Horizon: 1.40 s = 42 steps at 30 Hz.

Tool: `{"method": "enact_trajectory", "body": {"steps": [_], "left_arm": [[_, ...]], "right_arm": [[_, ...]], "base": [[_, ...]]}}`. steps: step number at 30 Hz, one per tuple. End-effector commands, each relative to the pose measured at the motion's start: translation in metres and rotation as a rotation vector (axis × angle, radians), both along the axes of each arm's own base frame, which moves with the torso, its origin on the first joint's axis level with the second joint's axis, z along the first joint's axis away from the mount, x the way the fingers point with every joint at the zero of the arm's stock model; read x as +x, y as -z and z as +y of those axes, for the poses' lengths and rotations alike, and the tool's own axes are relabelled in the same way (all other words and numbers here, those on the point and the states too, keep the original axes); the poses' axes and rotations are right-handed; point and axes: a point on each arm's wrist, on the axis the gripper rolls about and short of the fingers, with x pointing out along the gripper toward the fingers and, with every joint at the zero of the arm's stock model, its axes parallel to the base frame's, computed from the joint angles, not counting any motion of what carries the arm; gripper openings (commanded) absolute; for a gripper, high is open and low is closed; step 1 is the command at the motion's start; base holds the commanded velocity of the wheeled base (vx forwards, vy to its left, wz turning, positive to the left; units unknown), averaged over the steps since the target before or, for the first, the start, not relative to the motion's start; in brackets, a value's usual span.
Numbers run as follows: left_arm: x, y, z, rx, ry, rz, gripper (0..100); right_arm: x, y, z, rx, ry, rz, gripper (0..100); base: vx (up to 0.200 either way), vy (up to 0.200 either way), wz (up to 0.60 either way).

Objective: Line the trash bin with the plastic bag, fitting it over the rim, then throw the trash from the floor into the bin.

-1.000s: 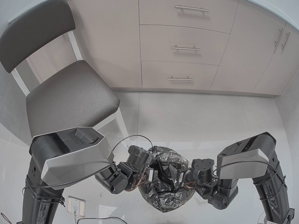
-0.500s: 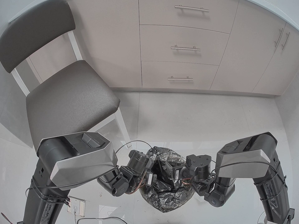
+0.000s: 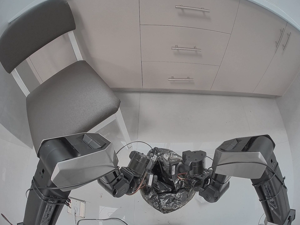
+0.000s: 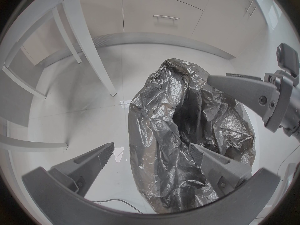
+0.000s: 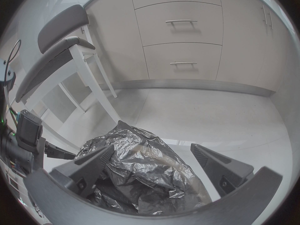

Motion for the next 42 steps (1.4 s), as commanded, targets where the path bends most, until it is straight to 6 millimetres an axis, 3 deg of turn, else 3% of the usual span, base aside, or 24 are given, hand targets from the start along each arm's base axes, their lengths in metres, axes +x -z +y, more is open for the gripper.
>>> {"method": "enact_trajectory", "body": {"steps": [1,18,22,42], "left_arm": [[0.000,0.001,0.000,0.002,-0.002,0.000,100],[0.000,0.001,0.000,0.003,-0.002,0.002,100],[-0.001,0.000,0.000,-0.002,-0.001,-0.002,100],[-0.001,0.000,0.001,-0.005,-0.003,-0.001,100]], "right_arm": [[-0.007,0.002,-0.003,-0.011,-0.008,0.016,100],[-0.016,0.013,-0.004,-0.059,-0.045,0.026,100],[-0.009,0.019,-0.004,-0.053,-0.027,0.017,100],[0.020,0.005,-0.026,-0.019,0.063,-0.033,100]], "base": [[0.000,0.000,0.00],[0.000,0.000,0.00],[0.000,0.000,0.00],[0.000,0.000,0.00]]}}
